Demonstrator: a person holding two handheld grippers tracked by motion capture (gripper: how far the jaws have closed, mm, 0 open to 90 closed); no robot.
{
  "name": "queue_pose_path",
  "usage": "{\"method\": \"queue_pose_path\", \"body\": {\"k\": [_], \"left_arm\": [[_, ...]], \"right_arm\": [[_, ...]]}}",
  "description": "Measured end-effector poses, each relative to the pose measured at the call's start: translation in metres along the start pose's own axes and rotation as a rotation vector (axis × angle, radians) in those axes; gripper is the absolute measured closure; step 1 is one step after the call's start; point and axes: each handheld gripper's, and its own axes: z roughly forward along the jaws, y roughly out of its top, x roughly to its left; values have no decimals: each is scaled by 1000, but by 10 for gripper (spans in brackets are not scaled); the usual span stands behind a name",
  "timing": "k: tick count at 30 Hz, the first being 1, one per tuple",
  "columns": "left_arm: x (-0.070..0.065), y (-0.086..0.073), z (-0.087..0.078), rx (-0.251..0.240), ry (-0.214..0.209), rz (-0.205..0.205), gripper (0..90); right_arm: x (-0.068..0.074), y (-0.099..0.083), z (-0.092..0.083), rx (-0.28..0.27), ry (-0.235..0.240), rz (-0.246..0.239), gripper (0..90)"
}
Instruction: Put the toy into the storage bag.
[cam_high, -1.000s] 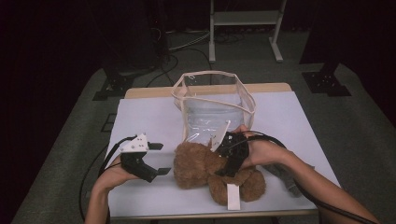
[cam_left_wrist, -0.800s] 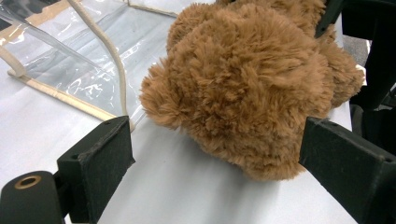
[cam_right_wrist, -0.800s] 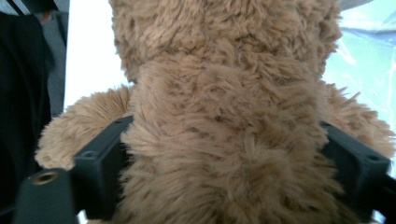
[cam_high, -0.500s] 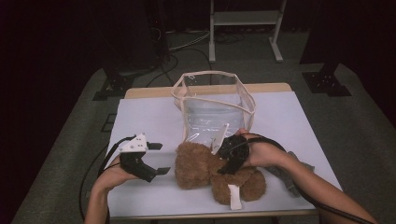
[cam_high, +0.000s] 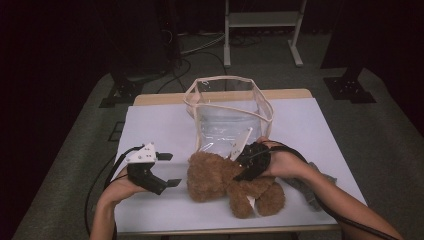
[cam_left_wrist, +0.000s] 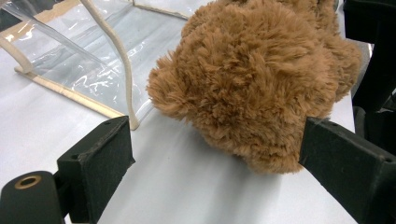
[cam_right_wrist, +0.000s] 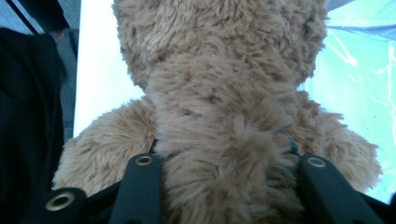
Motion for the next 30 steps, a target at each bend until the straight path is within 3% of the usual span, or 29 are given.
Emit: {"method": "queue_pose_path", "body": {"k": [30], "left_arm": [[8,-10,-22,-47,49,-41,87]], "right_arm": [[-2,19,-38,-66,7,21,662]]}}
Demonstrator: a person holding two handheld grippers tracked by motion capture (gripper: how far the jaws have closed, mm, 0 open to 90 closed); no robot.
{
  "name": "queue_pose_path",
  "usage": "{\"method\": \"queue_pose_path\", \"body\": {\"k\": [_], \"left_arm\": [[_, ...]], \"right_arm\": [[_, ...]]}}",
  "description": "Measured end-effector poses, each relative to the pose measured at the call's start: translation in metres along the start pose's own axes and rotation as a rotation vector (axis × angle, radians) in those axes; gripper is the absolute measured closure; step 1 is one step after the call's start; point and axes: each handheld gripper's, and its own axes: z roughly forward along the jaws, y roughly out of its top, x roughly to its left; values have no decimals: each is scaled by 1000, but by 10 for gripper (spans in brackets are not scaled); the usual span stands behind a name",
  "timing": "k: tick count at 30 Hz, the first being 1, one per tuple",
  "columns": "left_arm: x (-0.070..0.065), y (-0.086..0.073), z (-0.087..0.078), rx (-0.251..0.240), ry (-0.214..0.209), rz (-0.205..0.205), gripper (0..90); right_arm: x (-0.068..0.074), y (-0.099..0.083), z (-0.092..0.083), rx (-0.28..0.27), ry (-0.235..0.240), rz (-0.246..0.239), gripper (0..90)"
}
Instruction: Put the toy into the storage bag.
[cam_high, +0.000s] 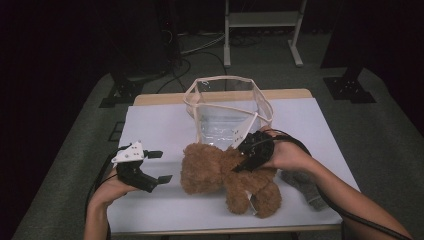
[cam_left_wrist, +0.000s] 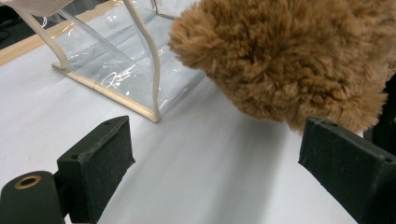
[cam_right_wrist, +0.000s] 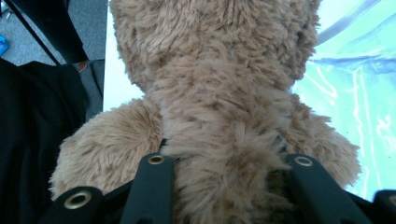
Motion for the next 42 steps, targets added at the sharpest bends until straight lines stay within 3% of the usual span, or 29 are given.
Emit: {"method": "queue_pose_path", "body": {"k": [7,21,32,41,42], "left_arm": [[0,0,-1,-5,0,-1,87],[2,-3,-5,-1,10,-6,87],[5,-6,-10,1,24,-14,87],[5,-7,-10,13,25,-15,87],[5,-7,-10,13,27,-15,87]], "right_arm": [[-1,-1,0,-8,0,7,673],[2,12,-21,-25,-4,-3,675],[-1,41,-61,-54,-2,20,674],[-2,70,-92,-67,-15,2,674],[-2,79,-101,-71,-20,-5,673]]}}
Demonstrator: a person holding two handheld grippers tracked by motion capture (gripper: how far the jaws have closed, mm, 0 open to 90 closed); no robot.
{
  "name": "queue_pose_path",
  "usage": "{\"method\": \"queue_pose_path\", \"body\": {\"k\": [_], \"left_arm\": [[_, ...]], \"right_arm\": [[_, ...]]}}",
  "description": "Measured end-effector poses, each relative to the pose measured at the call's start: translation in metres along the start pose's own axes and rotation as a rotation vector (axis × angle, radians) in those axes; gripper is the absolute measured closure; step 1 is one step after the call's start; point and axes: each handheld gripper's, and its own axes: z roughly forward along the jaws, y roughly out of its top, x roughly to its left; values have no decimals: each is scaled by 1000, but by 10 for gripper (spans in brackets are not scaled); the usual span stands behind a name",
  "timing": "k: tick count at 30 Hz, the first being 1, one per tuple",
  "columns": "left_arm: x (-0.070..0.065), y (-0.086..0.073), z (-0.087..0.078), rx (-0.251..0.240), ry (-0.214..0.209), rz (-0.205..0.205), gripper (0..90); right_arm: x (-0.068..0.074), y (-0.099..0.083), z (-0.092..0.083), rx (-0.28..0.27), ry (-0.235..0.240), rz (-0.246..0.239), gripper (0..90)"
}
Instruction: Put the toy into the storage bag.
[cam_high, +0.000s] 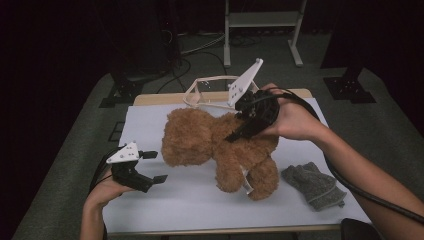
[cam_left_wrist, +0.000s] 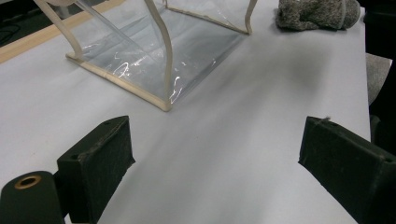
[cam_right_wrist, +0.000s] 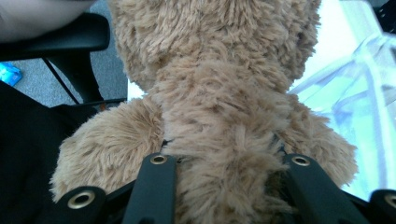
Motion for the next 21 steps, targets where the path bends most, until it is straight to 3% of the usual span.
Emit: {"method": "queue_pose_path", "body": {"k": [9,21], "left_arm": [[2,-2,1,0,-7,-7,87],[3,-6,1,8,-6,-21,85]], "right_arm": [[-10,34,-25,5,-34,-16,672],[-48,64,-40,23,-52,18,671]]}}
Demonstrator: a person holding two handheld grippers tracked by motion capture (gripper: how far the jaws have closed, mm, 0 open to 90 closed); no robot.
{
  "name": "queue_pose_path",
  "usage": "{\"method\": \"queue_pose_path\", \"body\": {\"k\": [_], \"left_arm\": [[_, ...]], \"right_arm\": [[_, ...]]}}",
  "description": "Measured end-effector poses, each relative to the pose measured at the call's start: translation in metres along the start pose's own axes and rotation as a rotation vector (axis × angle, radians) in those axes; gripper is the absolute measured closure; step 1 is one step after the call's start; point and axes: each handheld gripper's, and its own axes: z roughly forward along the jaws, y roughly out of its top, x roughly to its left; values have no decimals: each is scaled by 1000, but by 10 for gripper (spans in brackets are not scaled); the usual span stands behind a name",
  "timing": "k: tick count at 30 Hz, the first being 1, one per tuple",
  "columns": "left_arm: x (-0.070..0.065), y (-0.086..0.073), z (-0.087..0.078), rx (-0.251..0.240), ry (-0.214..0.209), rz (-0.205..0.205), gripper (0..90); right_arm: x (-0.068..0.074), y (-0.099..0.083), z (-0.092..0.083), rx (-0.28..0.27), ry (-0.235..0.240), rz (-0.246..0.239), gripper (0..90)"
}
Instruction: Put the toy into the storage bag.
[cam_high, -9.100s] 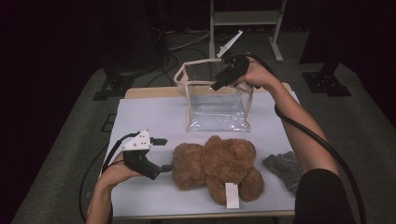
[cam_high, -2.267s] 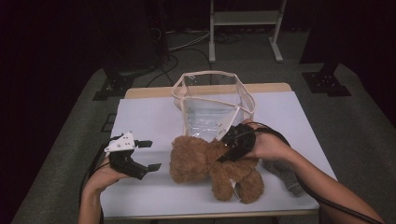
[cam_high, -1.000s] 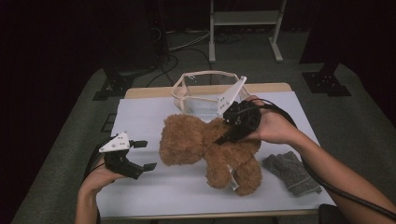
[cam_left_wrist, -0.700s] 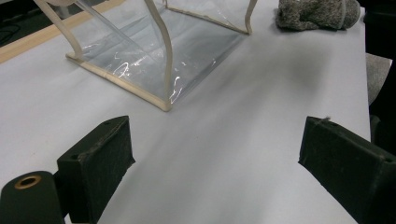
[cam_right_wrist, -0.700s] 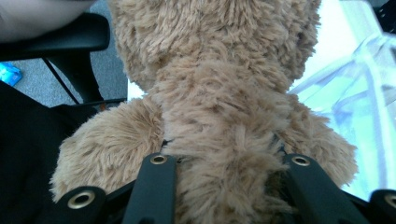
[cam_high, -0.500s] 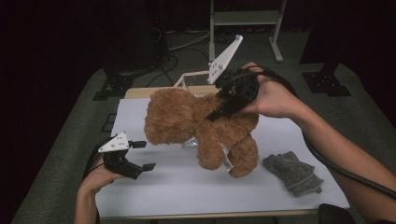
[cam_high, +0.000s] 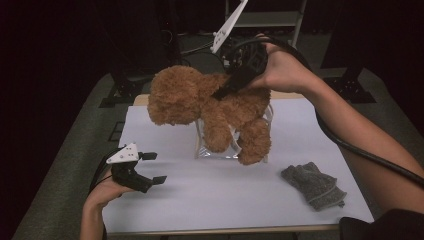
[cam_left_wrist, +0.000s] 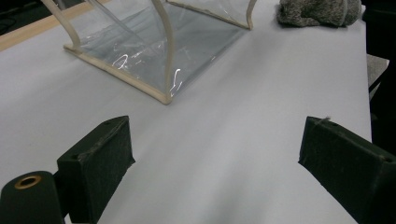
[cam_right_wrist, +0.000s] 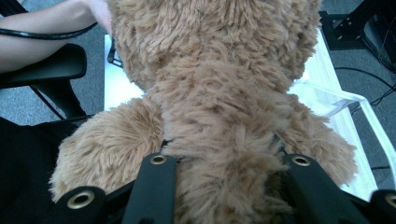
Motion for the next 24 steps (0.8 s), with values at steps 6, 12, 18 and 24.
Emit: {"method": "queue_pose_path", "body": {"k": [6,12,18,24], "left_arm": [[1,-1,-1,0,5,-2,78],[2,-3,1,10,4,-7,78],[4,-6,3,10,-2,-18,78],[5,-7,9,34,-6,-19,77]], "right_arm": [[-18,10,-5,13,-13,19,670],[-41,20,-8,15,-31,38,669],[-64,27,-3,28,-43,64,667],[-90,34,4,19,-31,77,668]]}}
